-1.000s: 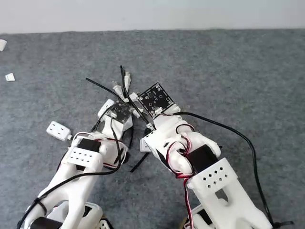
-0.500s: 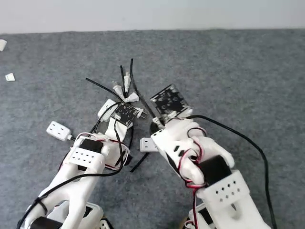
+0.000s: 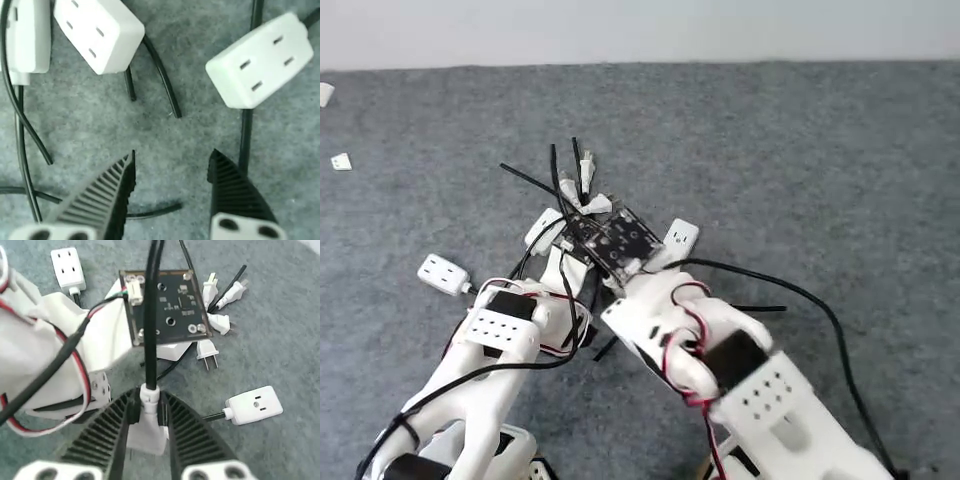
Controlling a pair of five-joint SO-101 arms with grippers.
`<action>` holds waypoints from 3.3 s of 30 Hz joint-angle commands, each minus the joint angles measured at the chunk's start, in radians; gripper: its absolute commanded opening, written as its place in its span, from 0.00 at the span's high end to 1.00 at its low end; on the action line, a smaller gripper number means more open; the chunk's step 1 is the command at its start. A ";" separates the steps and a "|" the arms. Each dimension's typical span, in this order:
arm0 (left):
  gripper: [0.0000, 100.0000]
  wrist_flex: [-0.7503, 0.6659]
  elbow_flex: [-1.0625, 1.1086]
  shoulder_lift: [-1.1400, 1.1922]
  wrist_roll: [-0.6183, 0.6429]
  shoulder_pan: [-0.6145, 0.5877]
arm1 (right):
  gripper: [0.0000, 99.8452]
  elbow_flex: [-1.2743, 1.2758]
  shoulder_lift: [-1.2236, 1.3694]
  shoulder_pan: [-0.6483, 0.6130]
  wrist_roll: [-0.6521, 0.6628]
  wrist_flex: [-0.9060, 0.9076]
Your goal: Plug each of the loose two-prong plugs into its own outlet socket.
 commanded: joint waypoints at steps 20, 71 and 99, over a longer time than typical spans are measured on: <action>0.78 0.063 -0.016 -0.014 -0.074 0.060 | 0.99 -0.021 0.130 0.101 0.072 -0.200; 0.78 -0.288 -0.183 0.356 1.275 0.347 | 0.99 -0.103 0.137 0.374 -0.002 -0.097; 0.76 -0.302 -0.024 -0.048 1.204 0.178 | 0.99 -0.101 0.137 0.371 0.000 -0.097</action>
